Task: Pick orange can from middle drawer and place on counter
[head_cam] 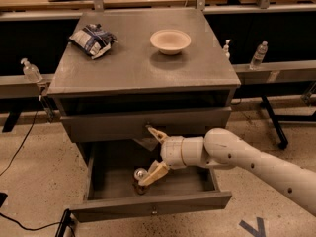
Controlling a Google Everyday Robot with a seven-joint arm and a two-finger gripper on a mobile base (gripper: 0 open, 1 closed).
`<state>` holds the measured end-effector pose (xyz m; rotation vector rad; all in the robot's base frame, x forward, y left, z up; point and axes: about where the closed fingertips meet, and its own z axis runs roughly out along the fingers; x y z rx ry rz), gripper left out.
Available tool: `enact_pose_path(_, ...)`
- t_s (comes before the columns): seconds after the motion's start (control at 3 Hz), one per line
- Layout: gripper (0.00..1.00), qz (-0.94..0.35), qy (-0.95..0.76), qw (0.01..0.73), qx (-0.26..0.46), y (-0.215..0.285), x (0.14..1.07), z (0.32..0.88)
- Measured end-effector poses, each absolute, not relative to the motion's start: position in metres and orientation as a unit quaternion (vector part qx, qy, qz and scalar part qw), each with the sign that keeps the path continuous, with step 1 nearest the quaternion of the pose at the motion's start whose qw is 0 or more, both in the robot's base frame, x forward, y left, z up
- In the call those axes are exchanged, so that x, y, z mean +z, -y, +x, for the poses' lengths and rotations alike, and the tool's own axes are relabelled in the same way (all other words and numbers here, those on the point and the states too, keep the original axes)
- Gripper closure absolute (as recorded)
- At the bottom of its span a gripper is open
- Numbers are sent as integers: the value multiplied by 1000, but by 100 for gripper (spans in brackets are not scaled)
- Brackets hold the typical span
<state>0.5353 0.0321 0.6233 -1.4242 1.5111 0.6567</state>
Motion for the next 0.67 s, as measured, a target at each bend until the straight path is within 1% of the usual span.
enact_pose_path(0.33,0,-583,-588,474,302,-30,606,526)
enact_pose_path(0.67,0,-586,-564,470,343,-24,559,506)
